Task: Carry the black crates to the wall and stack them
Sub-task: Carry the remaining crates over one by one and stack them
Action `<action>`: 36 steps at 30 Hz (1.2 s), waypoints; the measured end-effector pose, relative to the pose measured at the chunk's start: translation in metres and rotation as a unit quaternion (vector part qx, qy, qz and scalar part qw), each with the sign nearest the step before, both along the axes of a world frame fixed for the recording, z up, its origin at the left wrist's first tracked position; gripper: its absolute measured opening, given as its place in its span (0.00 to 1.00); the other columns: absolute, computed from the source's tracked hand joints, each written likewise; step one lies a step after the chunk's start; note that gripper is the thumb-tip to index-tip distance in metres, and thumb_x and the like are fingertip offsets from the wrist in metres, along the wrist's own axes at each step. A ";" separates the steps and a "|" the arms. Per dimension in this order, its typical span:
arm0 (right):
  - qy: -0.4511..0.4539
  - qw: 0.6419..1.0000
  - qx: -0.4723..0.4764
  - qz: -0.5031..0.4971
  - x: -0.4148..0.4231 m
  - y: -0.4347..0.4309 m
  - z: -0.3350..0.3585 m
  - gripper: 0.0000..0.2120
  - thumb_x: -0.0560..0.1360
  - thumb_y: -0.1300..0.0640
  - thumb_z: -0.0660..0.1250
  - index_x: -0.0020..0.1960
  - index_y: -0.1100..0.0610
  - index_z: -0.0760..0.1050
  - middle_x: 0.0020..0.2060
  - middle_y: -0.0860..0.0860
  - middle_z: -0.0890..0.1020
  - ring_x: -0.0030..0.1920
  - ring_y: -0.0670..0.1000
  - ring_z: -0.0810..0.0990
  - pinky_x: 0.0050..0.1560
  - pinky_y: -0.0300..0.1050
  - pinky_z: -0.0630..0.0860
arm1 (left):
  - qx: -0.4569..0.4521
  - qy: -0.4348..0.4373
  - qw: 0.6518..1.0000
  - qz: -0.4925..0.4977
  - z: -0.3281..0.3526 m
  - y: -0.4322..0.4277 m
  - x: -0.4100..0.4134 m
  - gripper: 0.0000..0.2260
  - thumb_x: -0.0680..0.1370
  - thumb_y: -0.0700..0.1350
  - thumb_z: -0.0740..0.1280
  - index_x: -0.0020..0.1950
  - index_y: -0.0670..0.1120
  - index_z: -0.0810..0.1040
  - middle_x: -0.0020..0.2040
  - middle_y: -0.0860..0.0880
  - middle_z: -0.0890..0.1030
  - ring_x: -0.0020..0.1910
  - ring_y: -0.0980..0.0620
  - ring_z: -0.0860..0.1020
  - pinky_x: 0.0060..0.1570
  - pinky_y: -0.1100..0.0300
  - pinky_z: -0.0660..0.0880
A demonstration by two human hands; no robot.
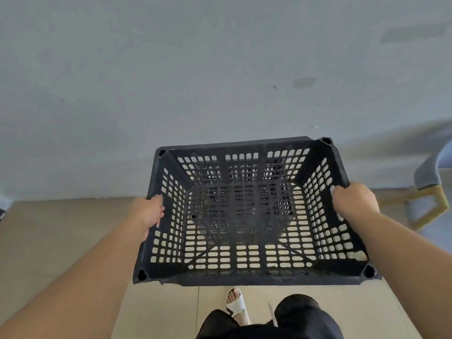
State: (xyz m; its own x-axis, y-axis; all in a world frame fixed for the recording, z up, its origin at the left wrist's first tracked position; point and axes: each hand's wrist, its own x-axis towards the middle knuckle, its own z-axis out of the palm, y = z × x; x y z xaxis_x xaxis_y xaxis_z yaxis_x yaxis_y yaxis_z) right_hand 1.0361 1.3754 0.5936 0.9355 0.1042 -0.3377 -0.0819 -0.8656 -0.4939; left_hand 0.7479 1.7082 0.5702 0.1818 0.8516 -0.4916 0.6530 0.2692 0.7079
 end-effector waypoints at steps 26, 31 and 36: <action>0.047 0.998 -0.049 -0.005 0.185 0.162 -0.089 0.18 0.83 0.51 0.57 0.61 0.64 0.75 0.46 0.60 0.78 0.44 0.62 0.77 0.44 0.51 0.74 | -0.063 0.056 0.996 0.004 -0.086 0.148 0.179 0.23 0.87 0.49 0.55 0.74 0.33 0.70 0.64 0.33 0.79 0.64 0.39 0.78 0.56 0.58 0.72; 0.059 0.996 -0.058 -0.021 0.195 0.184 -0.105 0.18 0.83 0.51 0.57 0.61 0.63 0.74 0.49 0.61 0.79 0.43 0.61 0.77 0.43 0.50 0.72 | -0.076 0.076 0.994 0.009 -0.106 0.173 0.199 0.23 0.87 0.50 0.55 0.74 0.35 0.71 0.68 0.35 0.77 0.65 0.38 0.78 0.63 0.50 0.71; 0.062 0.995 -0.069 -0.027 0.206 0.199 -0.115 0.19 0.83 0.50 0.57 0.63 0.64 0.73 0.54 0.64 0.80 0.44 0.61 0.74 0.45 0.50 0.71 | -0.083 0.116 0.990 0.005 -0.127 0.196 0.215 0.20 0.86 0.50 0.56 0.64 0.35 0.77 0.44 0.45 0.77 0.44 0.47 0.79 0.41 0.60 0.70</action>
State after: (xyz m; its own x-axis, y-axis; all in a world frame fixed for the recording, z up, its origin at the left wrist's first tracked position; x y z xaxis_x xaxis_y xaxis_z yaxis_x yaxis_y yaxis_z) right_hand 1.2418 1.5745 0.4782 0.8890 -0.0009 -0.4579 -0.1833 -0.9171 -0.3540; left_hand 0.9626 1.9044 0.4435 0.0397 0.7568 -0.6524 0.7902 0.3758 0.4840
